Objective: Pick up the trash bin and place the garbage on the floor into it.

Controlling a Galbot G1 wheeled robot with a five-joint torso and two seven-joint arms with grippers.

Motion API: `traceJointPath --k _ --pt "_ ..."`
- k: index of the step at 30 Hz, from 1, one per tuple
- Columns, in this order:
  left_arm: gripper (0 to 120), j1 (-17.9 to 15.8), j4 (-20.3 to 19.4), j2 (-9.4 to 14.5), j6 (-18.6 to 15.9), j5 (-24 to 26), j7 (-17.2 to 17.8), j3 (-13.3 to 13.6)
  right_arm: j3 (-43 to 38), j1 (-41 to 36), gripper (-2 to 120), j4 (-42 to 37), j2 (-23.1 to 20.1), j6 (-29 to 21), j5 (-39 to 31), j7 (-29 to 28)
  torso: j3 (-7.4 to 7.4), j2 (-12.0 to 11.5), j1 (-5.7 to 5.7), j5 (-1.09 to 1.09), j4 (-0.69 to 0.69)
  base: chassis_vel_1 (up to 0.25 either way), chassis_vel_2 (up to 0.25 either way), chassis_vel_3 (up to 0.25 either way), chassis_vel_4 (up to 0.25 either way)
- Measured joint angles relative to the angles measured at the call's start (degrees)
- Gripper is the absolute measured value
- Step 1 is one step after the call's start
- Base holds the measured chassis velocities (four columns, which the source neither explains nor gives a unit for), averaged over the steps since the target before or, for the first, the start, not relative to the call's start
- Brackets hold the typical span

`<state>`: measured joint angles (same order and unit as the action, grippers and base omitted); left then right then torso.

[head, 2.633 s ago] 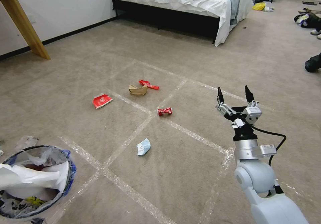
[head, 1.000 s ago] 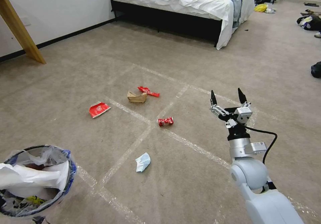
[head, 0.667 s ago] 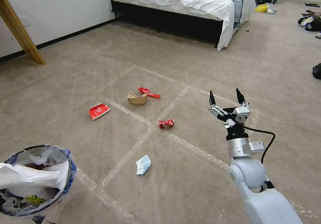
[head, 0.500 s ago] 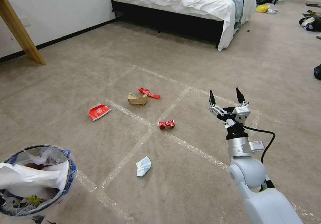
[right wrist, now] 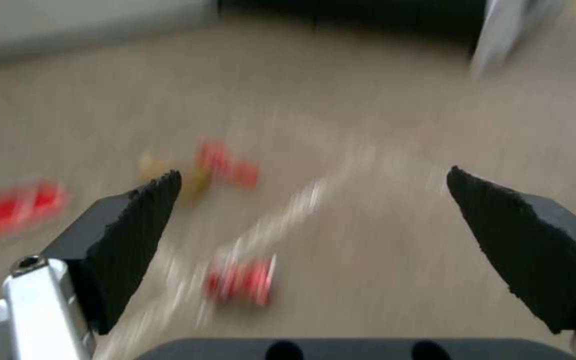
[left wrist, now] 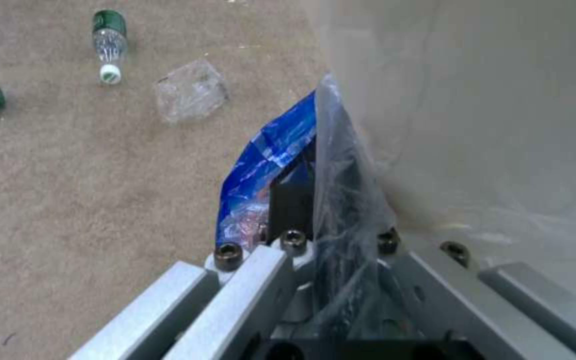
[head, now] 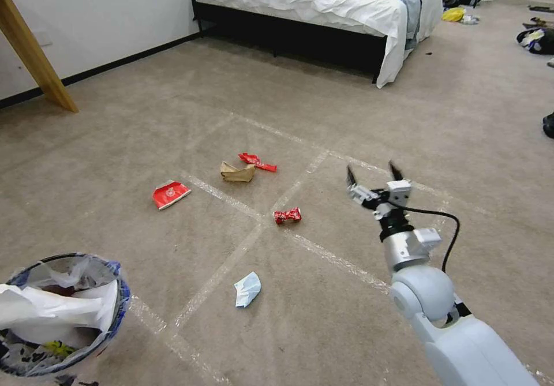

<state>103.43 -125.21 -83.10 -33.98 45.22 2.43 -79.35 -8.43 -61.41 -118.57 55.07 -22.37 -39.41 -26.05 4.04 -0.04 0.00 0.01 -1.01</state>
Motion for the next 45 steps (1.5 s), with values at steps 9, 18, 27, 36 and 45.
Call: traceJointPath --k 9,18,27,36,45 --pt "1 0.16 -0.15 -0.75 0.19 -0.59 0.00 0.04 13.49 11.22 100 6.16 -0.14 -16.81 -20.29 -7.28 0.00 0.00 0.00 0.00 0.00 0.000 0.000 0.000 0.000" --pt "1 0.79 0.22 -1.60 0.47 -0.93 0.00 -1.00 29.50 23.66 100 18.17 7.92 -20.61 -22.21 -9.09 0.00 0.00 0.00 -0.01 0.02 0.000 0.000 0.000 0.000" --pt "1 1.60 0.28 -2.36 1.25 -1.17 -0.06 -1.71 41.34 28.07 100 29.12 15.89 -20.30 -20.68 -8.89 0.00 0.00 0.00 -0.01 0.00 0.000 0.000 0.000 0.000" --pt "1 1.97 0.13 -2.70 1.64 -1.68 -0.08 -1.51 45.68 27.76 100 34.42 18.67 -20.00 -19.97 -9.50 0.00 0.00 0.00 -0.01 0.00 0.000 0.000 0.000 0.000" --pt "1 2.06 0.36 -2.94 2.09 -2.13 -0.20 -1.13 45.97 27.54 100 38.07 19.94 -19.89 -18.86 -8.32 0.00 0.00 0.00 -0.01 0.01 0.000 0.000 0.000 0.000"
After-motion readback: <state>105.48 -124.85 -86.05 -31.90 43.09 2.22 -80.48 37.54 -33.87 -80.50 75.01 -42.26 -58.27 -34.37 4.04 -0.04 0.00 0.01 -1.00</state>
